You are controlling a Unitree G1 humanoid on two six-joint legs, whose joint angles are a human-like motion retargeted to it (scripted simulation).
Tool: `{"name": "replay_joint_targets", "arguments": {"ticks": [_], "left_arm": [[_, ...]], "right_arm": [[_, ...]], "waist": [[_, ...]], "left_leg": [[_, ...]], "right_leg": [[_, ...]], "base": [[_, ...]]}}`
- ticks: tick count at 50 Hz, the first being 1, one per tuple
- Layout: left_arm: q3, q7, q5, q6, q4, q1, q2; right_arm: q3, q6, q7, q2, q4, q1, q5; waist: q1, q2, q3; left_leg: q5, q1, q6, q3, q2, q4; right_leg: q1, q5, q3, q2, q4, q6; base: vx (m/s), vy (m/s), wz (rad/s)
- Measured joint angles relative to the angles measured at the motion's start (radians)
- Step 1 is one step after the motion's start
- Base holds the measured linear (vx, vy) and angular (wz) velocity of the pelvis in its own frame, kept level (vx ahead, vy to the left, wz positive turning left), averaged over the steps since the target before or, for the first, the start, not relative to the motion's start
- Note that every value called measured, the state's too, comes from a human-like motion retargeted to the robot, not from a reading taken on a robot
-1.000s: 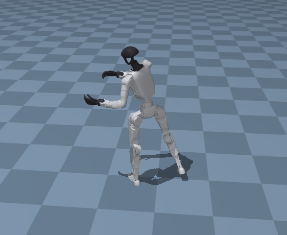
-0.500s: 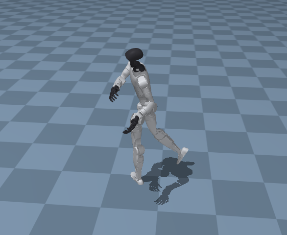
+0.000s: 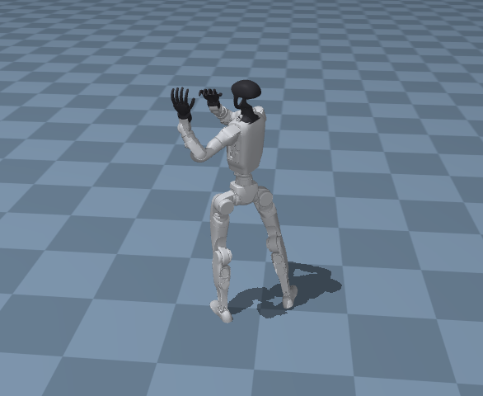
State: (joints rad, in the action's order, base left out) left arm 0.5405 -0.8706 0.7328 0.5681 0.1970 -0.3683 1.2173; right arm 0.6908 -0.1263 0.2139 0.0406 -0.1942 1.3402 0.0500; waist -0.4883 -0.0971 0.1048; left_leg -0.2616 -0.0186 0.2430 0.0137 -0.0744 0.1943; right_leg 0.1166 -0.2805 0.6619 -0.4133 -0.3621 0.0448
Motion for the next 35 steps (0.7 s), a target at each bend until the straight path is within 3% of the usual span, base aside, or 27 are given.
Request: {"name": "replay_joint_targets", "arguments": {"ticks": [5, 10, 12, 13, 15, 17, 20, 22, 25, 28, 32, 35], "left_arm": [[-0.169, -0.199, -0.325, -0.198, 0.016, -0.253, 0.163], [-0.436, -0.261, -0.462, -0.333, -0.073, -0.535, 0.18], [-0.631, -0.261, -0.549, -0.416, -0.231, -0.759, 0.18], [-0.816, -0.239, -0.601, -0.465, -0.368, -0.955, 0.17], [-1.206, -0.13, -0.694, -0.574, -0.714, -1.332, 0.12], [-1.561, 0.121, -0.752, -0.661, -1.123, -1.597, 0.014], [-1.812, 0.593, -0.781, -0.672, -1.575, -1.675, -0.148], [-1.844, 0.619, -0.805, -0.653, -1.642, -1.641, -0.184], [-1.854, 0.397, -0.899, -0.638, -1.551, -1.589, -0.166], [-1.871, 0.399, -0.96, -0.656, -1.497, -1.564, -0.148], [-1.881, 0.545, -0.923, -0.674, -1.55, -1.571, -0.168], [-1.858, 0.539, -0.89, -0.671, -1.549, -1.575, -0.174]], "right_arm": [[0.012, -0.005, -0.047, 0.089, -0.117, -0.116, 0.018], [0.065, -0.003, -0.082, 0.201, -0.16, -0.241, 0.086], [0.084, -0.009, -0.098, 0.291, -0.169, -0.283, 0.143], [0.08, -0.012, -0.103, 0.347, -0.173, -0.311, 0.171], [0.068, -0.012, -0.11, 0.459, -0.174, -0.376, 0.224], [0.051, 0.005, -0.119, 0.567, -0.161, -0.439, 0.27], [0.007, 0.034, -0.139, 0.731, -0.115, -0.543, 0.317], [-0.068, 0.031, -0.123, 0.833, -0.072, -0.643, 0.344], [-0.252, 0.004, -0.07, 0.971, -0.019, -0.869, 0.428], [-0.444, -0.005, -0.059, 1.035, 0.012, -1.136, 0.547], [-0.652, 0.008, -0.095, 1.016, 0.033, -1.425, 0.641], [-0.74, 0.007, -0.082, 0.931, 0.051, -1.535, 0.623]], "waist": [[0.185, 0.142, 0.006], [0.456, 0.281, -0.041], [0.576, 0.323, -0.073], [0.629, 0.334, -0.085], [0.734, 0.35, -0.1], [0.835, 0.361, -0.122], [0.956, 0.381, -0.166], [1.009, 0.387, -0.198], [1.051, 0.385, -0.239], [1.076, 0.374, -0.262], [1.084, 0.352, -0.28], [1.07, 0.332, -0.283]], "left_leg": [[-0.008, -0.045, -0.072, 0.22, -0.049, 0.087], [0.026, -0.119, -0.132, 0.381, -0.079, 0.103], [0.038, -0.136, -0.13, 0.425, -0.09, 0.11], [0.043, -0.142, -0.125, 0.443, -0.098, 0.116], [0.053, -0.143, -0.115, 0.476, -0.113, 0.128], [0.062, -0.14, -0.11, 0.504, -0.125, 0.136], [0.078, -0.15, -0.11, 0.545, -0.132, 0.132], [0.088, -0.161, -0.117, 0.569, -0.128, 0.123], [0.098, -0.177, -0.131, 0.595, -0.117, 0.118], [0.105, -0.173, -0.141, 0.599, -0.109, 0.133], [0.117, -0.152, -0.142, 0.576, -0.107, 0.166], [0.117, -0.139, -0.135, 0.542, -0.105, 0.181]], "right_leg": [[-0.051, -0.003, -0.168, 0.033, 0.042, -0.031], [-0.124, 0.005, -0.364, 0.074, 0.028, -0.08], [-0.139, 0.005, -0.404, 0.093, 0.036, -0.1], [-0.142, 0.006, -0.419, 0.104, 0.045, -0.106], [-0.153, 0.009, -0.445, 0.124, 0.066, -0.116], [-0.163, 0.017, -0.465, 0.142, 0.094, -0.123], [-0.17, 0.035, -0.496, 0.167, 0.141, -0.135], [-0.17, 0.047, -0.519, 0.177, 0.175, -0.146], [-0.16, 0.059, -0.556, 0.186, 0.229, -0.162], [-0.154, 0.065, -0.586, 0.186, 0.274, -0.166], [-0.149, 0.081, -0.606, 0.185, 0.312, -0.153], [-0.146, 0.09, -0.612, 0.185, 0.322, -0.143]], "base": [[-0.01, -0.28, -2.16], [0.04, -0.25, -1.82], [0.06, -0.22, -1.34], [0.06, -0.21, -1.13], [0.06, -0.19, -0.97], [0.05, -0.16, -0.87], [0.05, -0.13, -0.91], [0.06, -0.1, -0.95], [0.06, -0.08, -0.86], [0.04, -0.06, -0.58], [0.0, -0.04, -0.31], [-0.01, -0.01, -0.06]]}}
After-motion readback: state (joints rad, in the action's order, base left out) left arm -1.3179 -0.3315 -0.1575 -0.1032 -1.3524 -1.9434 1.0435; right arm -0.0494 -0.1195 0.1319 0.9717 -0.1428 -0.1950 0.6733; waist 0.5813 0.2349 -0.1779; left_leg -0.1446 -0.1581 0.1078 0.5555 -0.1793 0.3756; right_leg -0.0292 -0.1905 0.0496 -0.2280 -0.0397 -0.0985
